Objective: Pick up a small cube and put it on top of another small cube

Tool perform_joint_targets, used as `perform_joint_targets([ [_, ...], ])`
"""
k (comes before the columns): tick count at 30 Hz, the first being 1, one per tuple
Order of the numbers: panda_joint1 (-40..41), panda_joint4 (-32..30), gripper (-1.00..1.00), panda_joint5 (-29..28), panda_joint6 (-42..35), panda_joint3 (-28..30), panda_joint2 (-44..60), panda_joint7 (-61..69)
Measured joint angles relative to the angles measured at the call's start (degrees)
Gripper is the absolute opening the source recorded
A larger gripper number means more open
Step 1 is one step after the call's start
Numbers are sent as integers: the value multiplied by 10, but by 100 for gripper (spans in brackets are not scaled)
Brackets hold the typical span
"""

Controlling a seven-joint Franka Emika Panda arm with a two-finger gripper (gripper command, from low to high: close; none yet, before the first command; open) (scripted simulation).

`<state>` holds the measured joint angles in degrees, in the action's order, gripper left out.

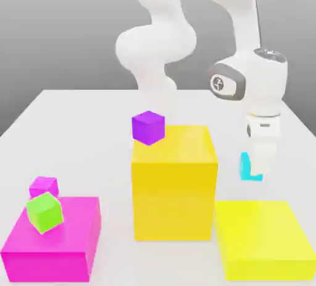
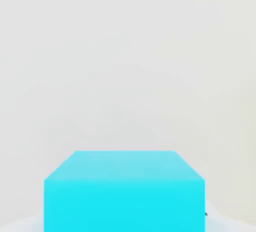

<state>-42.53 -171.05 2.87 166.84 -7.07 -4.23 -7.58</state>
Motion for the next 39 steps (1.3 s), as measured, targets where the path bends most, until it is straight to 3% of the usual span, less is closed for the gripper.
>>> perform_joint_targets([
  [7, 97, 113, -100, -70, -107, 49, 30, -17],
  [16, 253, 287, -100, -85, -259, 133, 65, 82],
  [28, 499, 312, -100, -61, -319, 267, -5, 368],
  [35, 499, 281, -100, -16, -228, 272, 56, 425],
  [36, 500, 278, 100, -11, -215, 272, 66, 429],
  [39, 501, 278, 100, -11, -215, 272, 66, 429],
])
